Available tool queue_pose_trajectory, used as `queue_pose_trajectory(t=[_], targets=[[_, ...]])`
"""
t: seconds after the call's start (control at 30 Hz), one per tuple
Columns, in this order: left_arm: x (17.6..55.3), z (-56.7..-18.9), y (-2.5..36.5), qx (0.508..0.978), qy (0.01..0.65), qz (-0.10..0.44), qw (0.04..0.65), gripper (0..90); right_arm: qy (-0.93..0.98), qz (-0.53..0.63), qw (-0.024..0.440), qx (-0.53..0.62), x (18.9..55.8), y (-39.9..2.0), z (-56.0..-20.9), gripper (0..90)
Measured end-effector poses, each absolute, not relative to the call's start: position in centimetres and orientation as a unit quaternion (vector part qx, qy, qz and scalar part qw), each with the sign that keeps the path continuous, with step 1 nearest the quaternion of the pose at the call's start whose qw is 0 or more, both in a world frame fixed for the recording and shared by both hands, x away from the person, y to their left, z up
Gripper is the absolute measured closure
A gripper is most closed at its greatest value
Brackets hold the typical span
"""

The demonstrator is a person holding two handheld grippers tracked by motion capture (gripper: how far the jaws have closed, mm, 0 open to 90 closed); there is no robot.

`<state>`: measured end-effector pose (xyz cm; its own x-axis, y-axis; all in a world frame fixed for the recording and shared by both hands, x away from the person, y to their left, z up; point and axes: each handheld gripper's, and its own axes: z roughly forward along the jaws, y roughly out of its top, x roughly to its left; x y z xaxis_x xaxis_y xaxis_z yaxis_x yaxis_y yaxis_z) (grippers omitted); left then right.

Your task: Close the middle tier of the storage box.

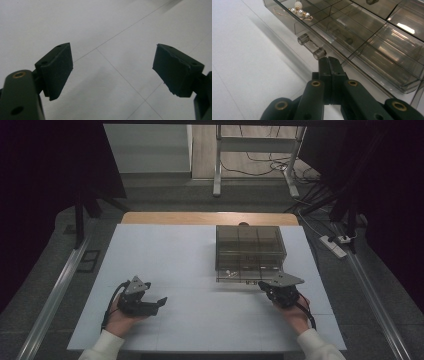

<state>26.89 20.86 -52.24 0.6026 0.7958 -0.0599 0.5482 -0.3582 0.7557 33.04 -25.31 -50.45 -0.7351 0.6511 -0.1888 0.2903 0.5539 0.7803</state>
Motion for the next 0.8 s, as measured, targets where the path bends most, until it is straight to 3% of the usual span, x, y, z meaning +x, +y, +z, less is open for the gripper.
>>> queue_pose_trajectory(t=[0.8], targets=[[26.93, -52.24, 20.97, 0.808, 0.417, 0.159, 0.385, 16.5, 0.851, 0.379, 0.24, 0.274, 33.52, -24.97, -50.71, 89.4]])
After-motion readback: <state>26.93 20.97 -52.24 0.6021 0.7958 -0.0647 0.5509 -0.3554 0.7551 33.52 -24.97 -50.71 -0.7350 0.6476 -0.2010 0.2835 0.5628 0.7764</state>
